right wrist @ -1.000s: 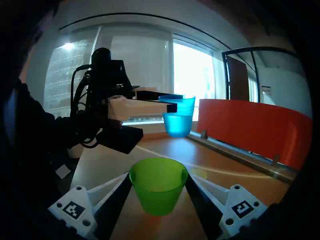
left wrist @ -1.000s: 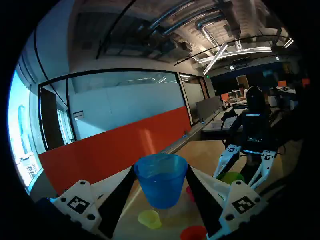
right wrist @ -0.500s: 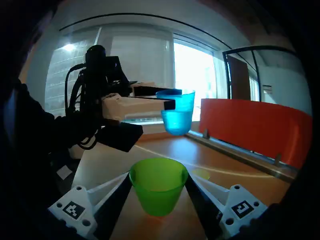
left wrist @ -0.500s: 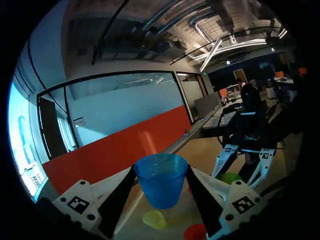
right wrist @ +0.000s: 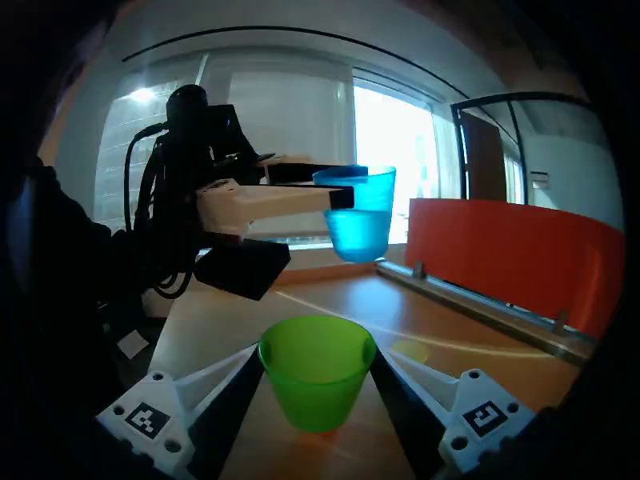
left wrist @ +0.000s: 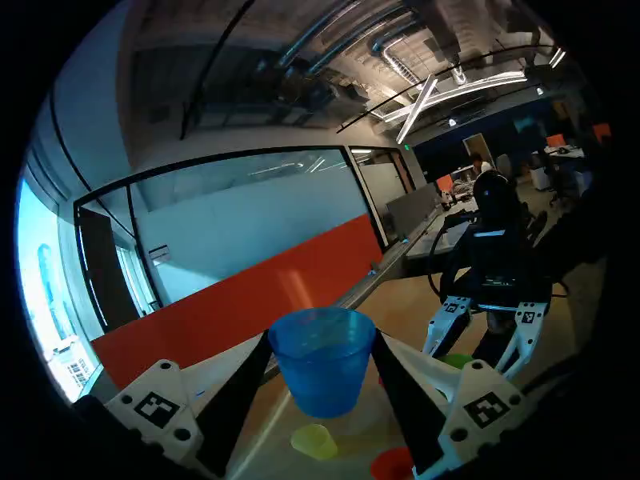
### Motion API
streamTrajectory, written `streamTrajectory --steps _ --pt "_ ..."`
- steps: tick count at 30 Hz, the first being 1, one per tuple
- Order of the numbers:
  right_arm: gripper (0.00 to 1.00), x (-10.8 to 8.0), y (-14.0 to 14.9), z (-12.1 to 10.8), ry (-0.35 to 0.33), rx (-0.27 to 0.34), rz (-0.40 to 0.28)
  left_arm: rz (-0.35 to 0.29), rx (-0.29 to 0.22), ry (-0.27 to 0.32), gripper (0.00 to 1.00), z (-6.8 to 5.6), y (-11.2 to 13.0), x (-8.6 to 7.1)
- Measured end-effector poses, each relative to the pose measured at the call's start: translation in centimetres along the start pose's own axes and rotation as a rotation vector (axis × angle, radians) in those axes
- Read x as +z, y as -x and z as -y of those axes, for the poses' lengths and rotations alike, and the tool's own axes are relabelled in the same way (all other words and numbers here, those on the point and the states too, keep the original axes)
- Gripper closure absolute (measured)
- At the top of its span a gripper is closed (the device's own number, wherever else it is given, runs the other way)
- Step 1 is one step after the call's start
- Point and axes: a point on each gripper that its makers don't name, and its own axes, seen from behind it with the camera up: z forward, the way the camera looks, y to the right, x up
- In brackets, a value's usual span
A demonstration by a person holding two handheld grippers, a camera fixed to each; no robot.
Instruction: Pour water
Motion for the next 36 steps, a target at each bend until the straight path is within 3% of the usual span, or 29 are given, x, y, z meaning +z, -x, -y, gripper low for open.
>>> streamTrajectory --steps 11,24,36 --pt "0.08 0.5 -0.3 0.5 -0.015 -0.009 0.002 -0.014 0.058 0.003 0.12 -0.6 -0.9 -0.9" --pt "0.08 1.1 -0.6 0.8 -0.028 -0.011 0.000 -0.011 0.119 -0.012 0.12 -0.5 -0.8 -1.3" --pt "0.08 1.8 -0.8 0.8 -0.035 -0.016 -0.003 -0.007 0.203 -0.021 0.12 -0.8 -0.8 -1.6"
